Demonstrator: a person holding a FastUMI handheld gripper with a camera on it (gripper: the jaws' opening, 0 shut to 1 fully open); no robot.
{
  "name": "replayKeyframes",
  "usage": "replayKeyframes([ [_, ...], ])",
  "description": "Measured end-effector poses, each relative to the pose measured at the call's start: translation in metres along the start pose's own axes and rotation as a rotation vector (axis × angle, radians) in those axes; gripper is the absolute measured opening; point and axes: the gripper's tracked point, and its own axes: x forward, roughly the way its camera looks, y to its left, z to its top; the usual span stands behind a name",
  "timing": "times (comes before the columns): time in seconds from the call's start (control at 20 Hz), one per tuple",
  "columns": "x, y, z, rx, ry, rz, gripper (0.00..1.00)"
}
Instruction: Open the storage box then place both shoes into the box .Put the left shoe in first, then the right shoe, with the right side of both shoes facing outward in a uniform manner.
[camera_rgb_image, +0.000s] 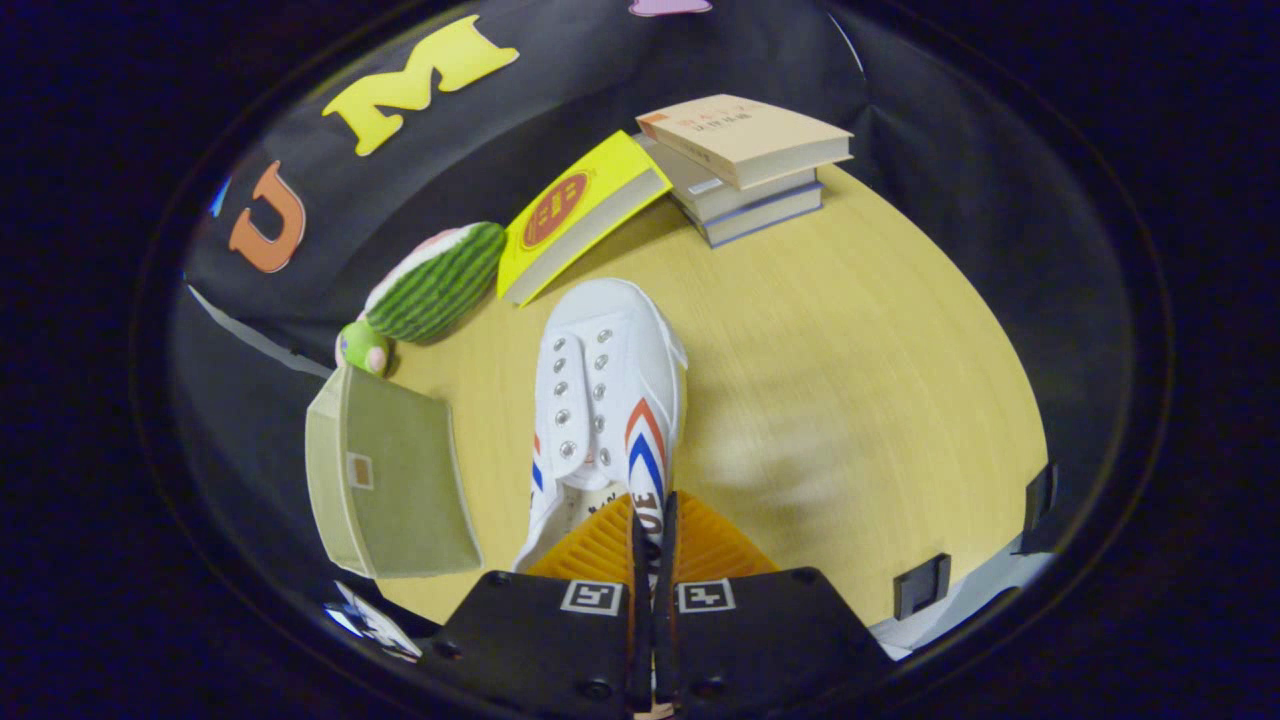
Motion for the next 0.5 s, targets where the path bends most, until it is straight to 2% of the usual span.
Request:
replayKeyframes([
  [0.15,0.007,0.003,-0.009,-0.043,-0.032,0.003,0.07],
  [0.5,0.019,-0.001,-0.015,-0.112,-0.062,0.072,0.07],
])
